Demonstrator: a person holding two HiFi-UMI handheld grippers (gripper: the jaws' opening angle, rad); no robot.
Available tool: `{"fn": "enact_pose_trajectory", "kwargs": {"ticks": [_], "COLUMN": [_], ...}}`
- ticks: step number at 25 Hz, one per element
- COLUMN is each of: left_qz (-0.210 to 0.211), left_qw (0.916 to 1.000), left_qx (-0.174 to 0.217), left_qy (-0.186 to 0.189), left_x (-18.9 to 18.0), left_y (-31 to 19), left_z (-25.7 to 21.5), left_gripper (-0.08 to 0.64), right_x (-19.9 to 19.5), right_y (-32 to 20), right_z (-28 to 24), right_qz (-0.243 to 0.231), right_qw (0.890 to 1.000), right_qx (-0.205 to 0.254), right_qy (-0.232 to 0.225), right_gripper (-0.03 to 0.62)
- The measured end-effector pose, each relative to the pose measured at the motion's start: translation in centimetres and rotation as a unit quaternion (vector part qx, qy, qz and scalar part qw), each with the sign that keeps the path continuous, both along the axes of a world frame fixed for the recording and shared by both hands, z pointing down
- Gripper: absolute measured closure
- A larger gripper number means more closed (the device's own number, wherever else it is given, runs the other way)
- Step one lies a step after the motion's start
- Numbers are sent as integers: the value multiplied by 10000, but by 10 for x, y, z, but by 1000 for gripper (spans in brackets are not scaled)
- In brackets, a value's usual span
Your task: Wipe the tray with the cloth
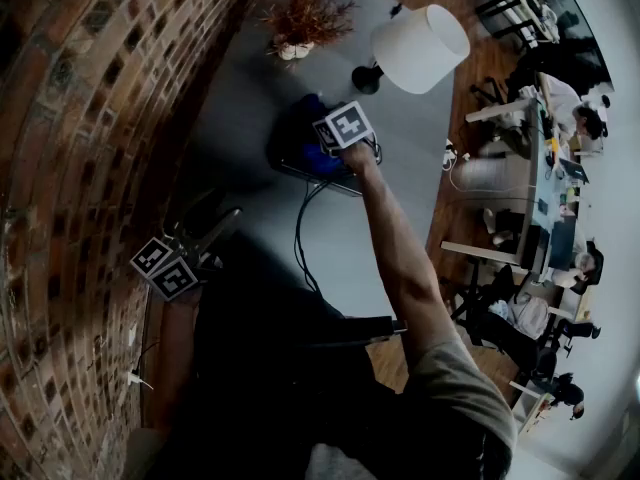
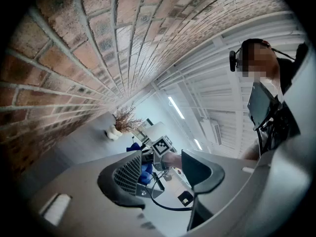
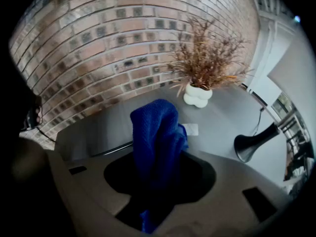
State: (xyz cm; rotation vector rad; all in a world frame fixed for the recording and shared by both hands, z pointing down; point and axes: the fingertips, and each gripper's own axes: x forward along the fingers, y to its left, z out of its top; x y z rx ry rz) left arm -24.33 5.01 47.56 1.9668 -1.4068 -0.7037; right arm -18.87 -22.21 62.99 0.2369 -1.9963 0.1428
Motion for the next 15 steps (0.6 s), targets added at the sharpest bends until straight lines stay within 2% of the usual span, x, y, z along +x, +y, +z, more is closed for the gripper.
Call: {"fn": "enact_pose_trajectory", "kwargs": {"ticks": [4, 7, 8, 9, 11, 12, 13, 15], "left_qz": [51, 130, 166, 203, 266, 290, 313, 361], "left_qw": [9999, 9998, 9998, 9997, 9996, 9996, 9995, 9993], "left_qx": [-46, -66, -71, -74, -66, -60, -59, -74], "left_qy": [80, 108, 101, 87, 55, 44, 34, 21], "left_x": [8, 18, 21, 24, 27, 29, 31, 35], "left_y": [-5, -9, -11, -12, -14, -15, -15, -15], "left_z": [6, 6, 5, 4, 1, 0, 0, -1], "left_gripper": [311, 311, 311, 311, 311, 311, 311, 311], "right_x": [5, 28, 40, 51, 58, 58, 58, 56], "right_y": [78, 148, 150, 135, 65, 25, -9, -38], "right_z": [4, 4, 4, 2, -13, -23, -28, -22], "right_qz": [-849, -1922, -2000, -1770, -692, -102, 391, 910], "right_qw": [9959, 9782, 9755, 9801, 9970, 9996, 9979, 9936], "right_qx": [-244, -524, -571, -532, -81, 251, 494, 481], "right_qy": [194, 588, 710, 718, 346, 74, -166, -458], "right_gripper": [431, 431, 431, 431, 431, 431, 431, 431]}}
